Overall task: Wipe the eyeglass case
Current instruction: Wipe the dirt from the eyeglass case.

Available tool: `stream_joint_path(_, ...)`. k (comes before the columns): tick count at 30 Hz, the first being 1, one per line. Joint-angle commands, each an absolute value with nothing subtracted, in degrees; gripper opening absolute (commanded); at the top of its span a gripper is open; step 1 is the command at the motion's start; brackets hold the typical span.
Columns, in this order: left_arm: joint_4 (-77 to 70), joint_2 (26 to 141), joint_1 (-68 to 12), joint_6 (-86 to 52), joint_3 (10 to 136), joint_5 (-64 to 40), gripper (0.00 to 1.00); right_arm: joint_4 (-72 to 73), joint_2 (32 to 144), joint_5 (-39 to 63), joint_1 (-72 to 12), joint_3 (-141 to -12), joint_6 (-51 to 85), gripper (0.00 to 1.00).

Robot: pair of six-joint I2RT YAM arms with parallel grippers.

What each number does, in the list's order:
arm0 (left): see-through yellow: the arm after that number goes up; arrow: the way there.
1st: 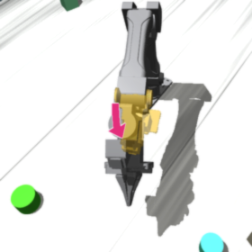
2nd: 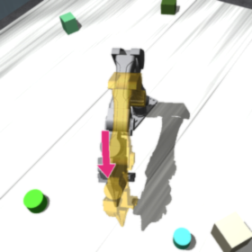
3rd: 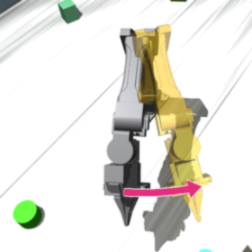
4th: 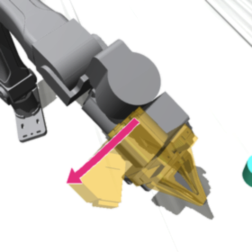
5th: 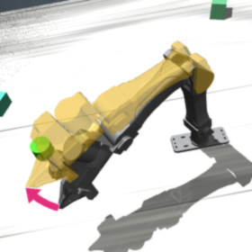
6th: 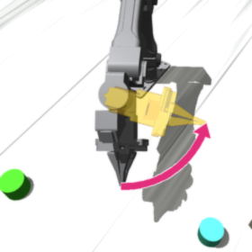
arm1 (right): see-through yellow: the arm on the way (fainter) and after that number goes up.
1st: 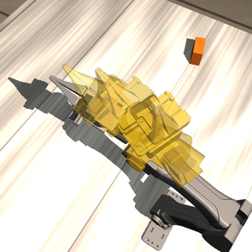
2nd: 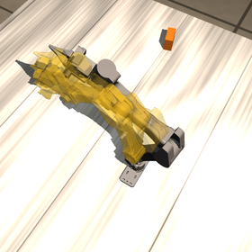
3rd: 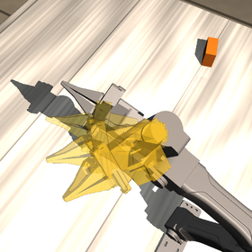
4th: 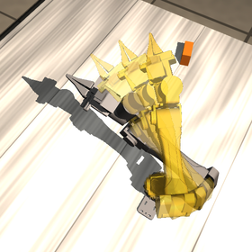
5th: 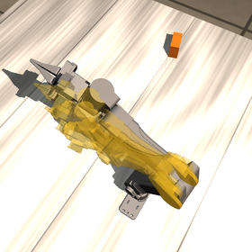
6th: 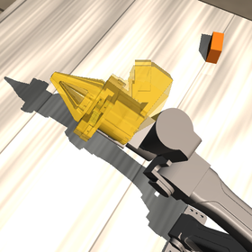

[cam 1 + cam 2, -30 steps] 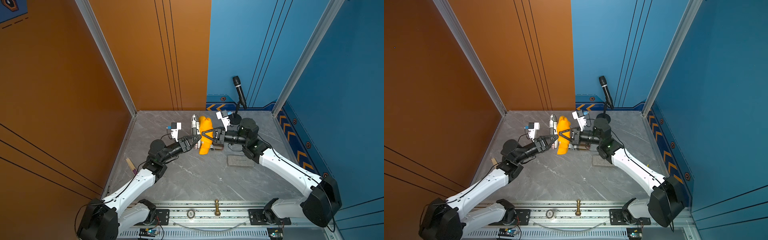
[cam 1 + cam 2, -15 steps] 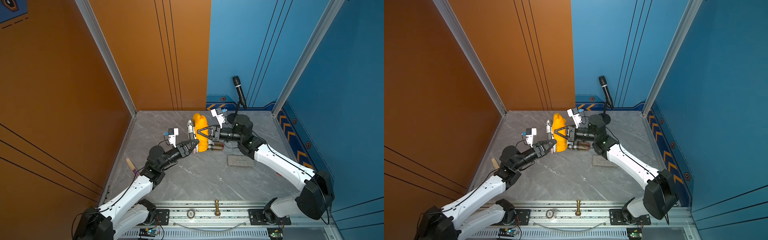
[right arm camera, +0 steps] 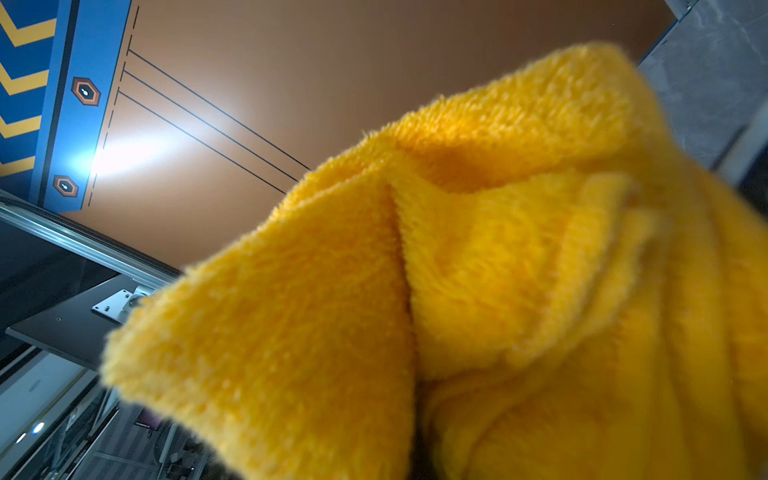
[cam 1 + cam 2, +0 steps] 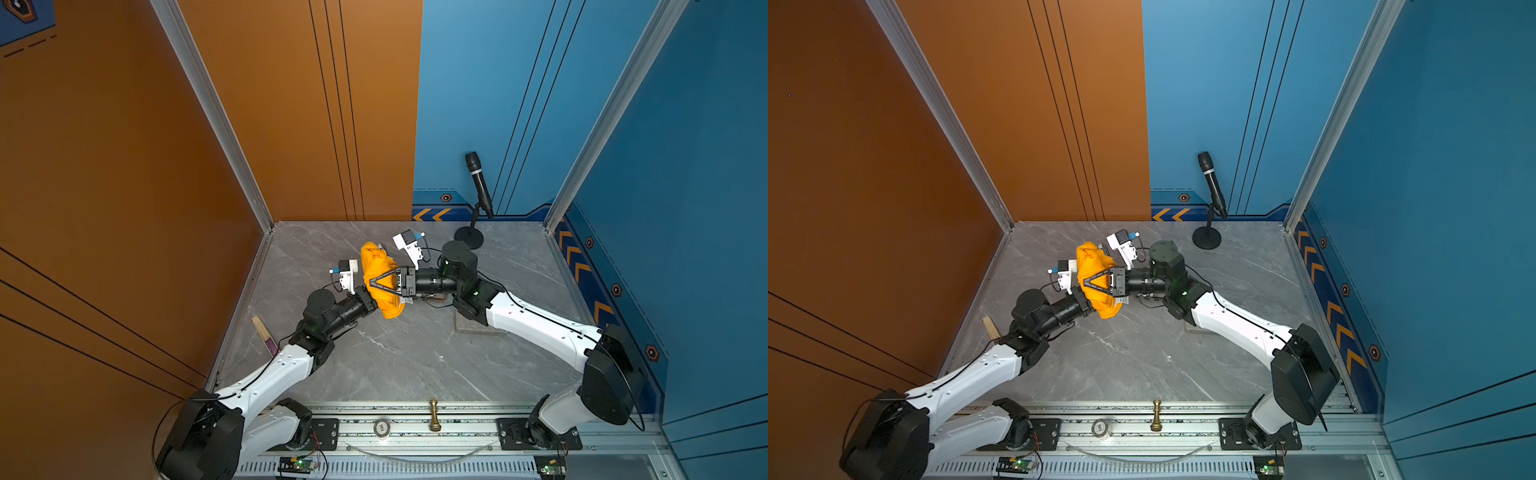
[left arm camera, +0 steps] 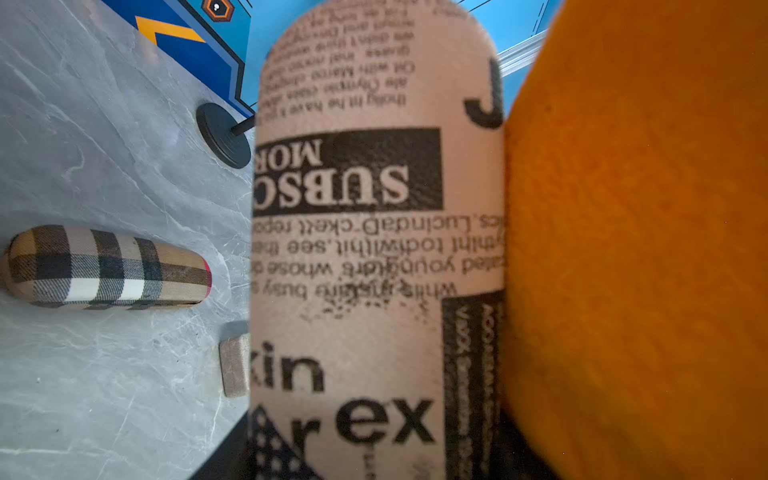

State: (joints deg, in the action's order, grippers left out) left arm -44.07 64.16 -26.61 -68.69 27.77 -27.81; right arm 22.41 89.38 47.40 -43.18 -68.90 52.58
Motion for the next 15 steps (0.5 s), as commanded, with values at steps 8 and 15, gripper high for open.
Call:
stream_joint_path(8,-48.13,61.31,-26.81,-67.52,26.29,-32.26,0.33,12.65,89.37,49.78,-37.03,-75.28,46.78,0.0)
stream_joint_path(15,-44.34,58.92,-27.22,-67.13,26.98,-33.78,0.34,10.21,84.16,48.37,-30.15,-73.2,43.31,0.0)
